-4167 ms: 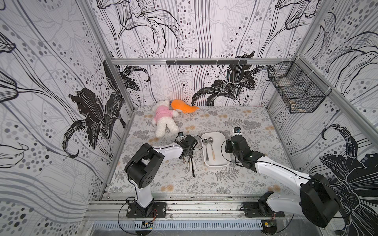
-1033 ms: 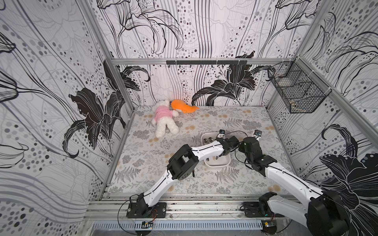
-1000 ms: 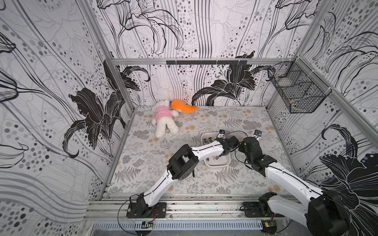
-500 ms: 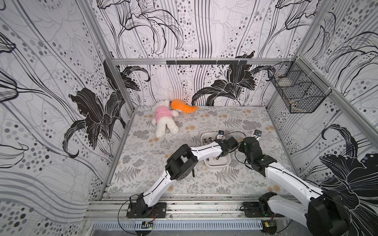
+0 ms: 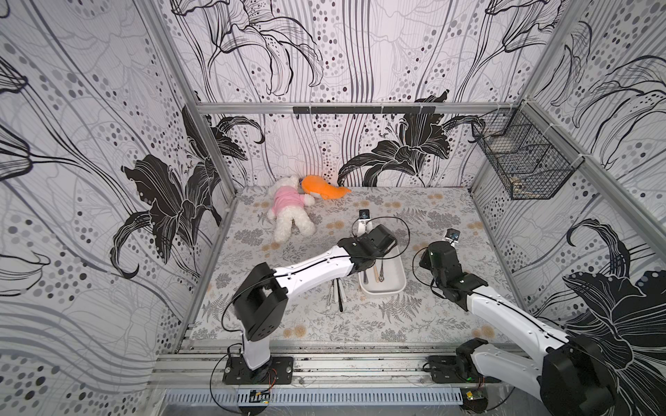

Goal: Put the spoon into the storage box
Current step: Pick up the spoon from the center of the board.

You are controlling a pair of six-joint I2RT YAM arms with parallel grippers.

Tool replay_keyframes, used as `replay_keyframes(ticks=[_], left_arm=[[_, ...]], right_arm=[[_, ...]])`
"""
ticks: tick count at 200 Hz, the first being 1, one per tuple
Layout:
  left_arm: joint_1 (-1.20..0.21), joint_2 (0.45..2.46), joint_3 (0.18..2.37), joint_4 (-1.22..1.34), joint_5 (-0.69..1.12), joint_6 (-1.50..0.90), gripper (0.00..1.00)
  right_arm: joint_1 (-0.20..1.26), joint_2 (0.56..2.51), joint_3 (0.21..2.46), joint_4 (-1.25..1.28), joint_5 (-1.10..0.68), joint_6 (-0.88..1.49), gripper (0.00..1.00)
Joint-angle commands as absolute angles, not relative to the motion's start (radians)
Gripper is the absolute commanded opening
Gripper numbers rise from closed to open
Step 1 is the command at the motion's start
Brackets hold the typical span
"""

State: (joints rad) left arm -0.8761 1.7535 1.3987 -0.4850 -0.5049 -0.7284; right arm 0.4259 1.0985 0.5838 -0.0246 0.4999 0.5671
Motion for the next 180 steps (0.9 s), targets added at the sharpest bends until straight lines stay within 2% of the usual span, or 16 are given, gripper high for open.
replay_keyframes(ticks=[1,52,72,102,180], left_arm=[[-0.811,1.622,1.260,-0.445,-0.525,-0.720,0.41],[-0.688,1.305,0.991,-0.462,-0.497,-0.711,0.50],[-0.653,1.216,0.946,-0.500,-0.500,-0.703,0.50],[-0.610,1.105,0.905,-0.539,-0.508,-0.688,0.59],[-0.585,1.011,0.911,-0.662,-0.504,-0.663,0.59]], right_arm=[[0.423,1.111,0.609,-0.028,0.445,0.529,0.40],[0.450,1.164,0.711,-0.071,0.247,0.477,0.41],[0.542,1.224,0.789,-0.132,0.273,0.451,0.41],[0.680,1.356,0.935,-0.223,0.299,0.450,0.41],[0.947,1.705,1.302,-0.394,0.298,0.522,0.41]])
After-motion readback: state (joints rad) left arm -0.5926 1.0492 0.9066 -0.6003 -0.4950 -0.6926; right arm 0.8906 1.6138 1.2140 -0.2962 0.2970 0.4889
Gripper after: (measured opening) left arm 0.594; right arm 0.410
